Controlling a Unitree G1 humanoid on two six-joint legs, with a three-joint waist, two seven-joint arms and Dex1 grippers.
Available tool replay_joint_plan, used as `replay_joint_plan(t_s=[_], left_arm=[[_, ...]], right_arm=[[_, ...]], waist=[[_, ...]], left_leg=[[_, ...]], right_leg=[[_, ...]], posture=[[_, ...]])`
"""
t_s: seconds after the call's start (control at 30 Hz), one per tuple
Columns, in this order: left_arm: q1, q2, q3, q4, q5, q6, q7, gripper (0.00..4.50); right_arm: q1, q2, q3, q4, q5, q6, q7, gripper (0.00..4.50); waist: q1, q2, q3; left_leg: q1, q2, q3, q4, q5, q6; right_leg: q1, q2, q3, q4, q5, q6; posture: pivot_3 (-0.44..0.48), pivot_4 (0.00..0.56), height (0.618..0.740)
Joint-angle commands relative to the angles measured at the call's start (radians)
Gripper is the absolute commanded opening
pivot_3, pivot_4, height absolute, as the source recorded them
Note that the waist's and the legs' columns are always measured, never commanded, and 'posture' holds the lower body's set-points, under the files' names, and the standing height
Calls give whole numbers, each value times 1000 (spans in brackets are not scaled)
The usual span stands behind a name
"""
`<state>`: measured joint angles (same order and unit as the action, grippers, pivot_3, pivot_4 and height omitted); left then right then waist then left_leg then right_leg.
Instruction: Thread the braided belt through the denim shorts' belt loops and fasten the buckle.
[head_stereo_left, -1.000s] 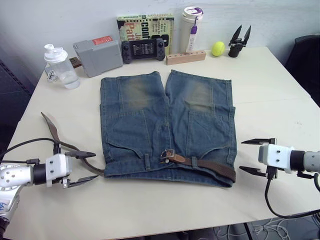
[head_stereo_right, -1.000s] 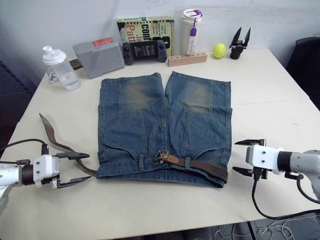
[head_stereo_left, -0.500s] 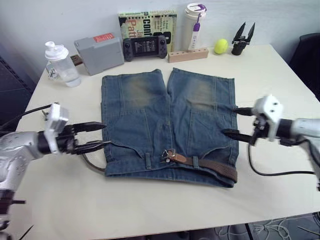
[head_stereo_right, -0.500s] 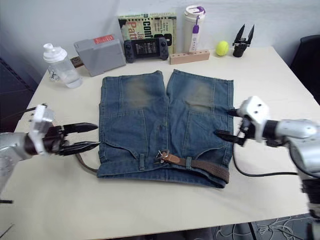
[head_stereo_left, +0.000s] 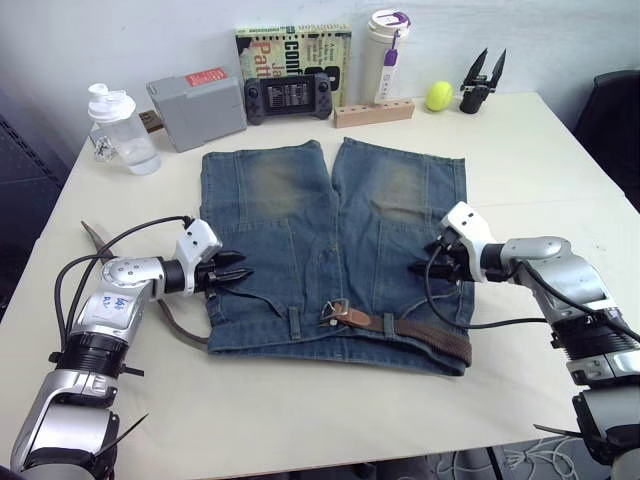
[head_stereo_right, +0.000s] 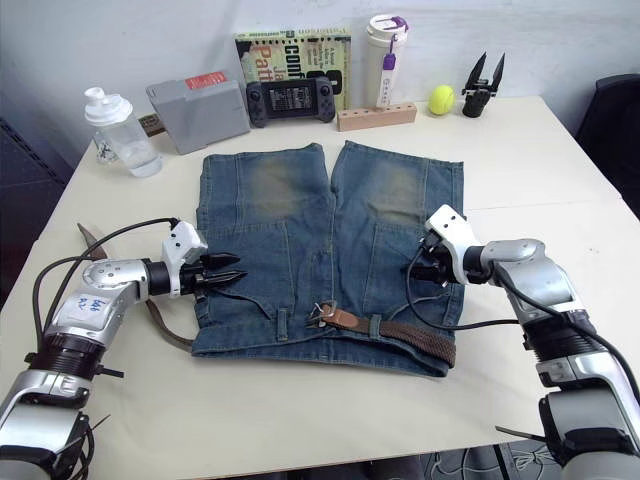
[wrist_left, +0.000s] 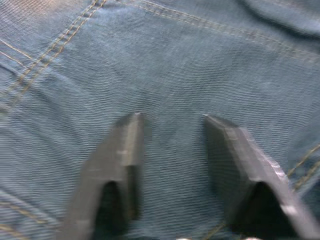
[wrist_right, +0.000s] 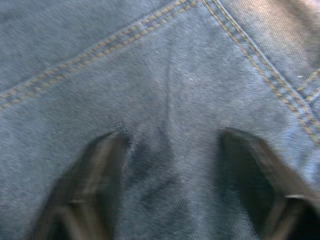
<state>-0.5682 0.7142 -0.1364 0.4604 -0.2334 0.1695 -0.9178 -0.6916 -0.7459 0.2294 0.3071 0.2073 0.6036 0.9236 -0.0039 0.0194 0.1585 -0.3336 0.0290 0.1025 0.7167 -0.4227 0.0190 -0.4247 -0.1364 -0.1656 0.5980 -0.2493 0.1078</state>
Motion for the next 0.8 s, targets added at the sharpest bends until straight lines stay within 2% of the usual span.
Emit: replay_joint_plan(t_s=[0.03,0.07,0.13,0.27,0.43,0.6,0.8], left_arm=[[17,-22,-81,115,134,-43,5,348],[2,-29,-92,148,166,-80,16,1],[-26,-46,-104,203,211,-130,33,0],[-113,-105,-133,357,308,-240,113,0],[-227,-173,-152,562,401,-364,243,0],[-304,-202,-164,672,463,-442,344,0],[-336,-200,-171,710,508,-532,410,0]], right_arm=[[-1,52,33,103,-70,-6,-36,1290],[-19,75,30,147,-94,-27,-74,825],[-49,108,23,227,-136,-72,-134,115],[-129,171,-11,430,-204,-199,-297,115],[-206,213,-27,593,-249,-311,-400,115],[-228,228,-33,652,-265,-339,-415,115],[-209,218,-45,638,-267,-333,-413,115]], waist=[[-1,-1,-6],[-1,-1,-7],[-2,0,-10],[4,2,-18],[19,4,-20],[19,4,-20],[16,4,-19]], left_leg=[[1,0,0,0,0,0],[2,0,0,0,0,0],[14,1,0,-3,0,0],[33,3,-5,-4,-1,-1],[34,-2,-11,-2,1,3],[33,-3,-13,-2,2,4],[31,-3,-14,-2,2,4]], right_leg=[[1,0,0,0,0,0],[3,0,0,0,0,0],[18,0,0,-4,0,0],[34,-1,0,-5,-1,-1],[32,-13,2,3,-1,-1],[33,-13,2,3,0,0],[31,-13,1,3,0,0]], posture=[[0,150,722],[0,150,722],[0,150,722],[0,150,722],[0,150,722],[0,150,722],[0,150,722]])
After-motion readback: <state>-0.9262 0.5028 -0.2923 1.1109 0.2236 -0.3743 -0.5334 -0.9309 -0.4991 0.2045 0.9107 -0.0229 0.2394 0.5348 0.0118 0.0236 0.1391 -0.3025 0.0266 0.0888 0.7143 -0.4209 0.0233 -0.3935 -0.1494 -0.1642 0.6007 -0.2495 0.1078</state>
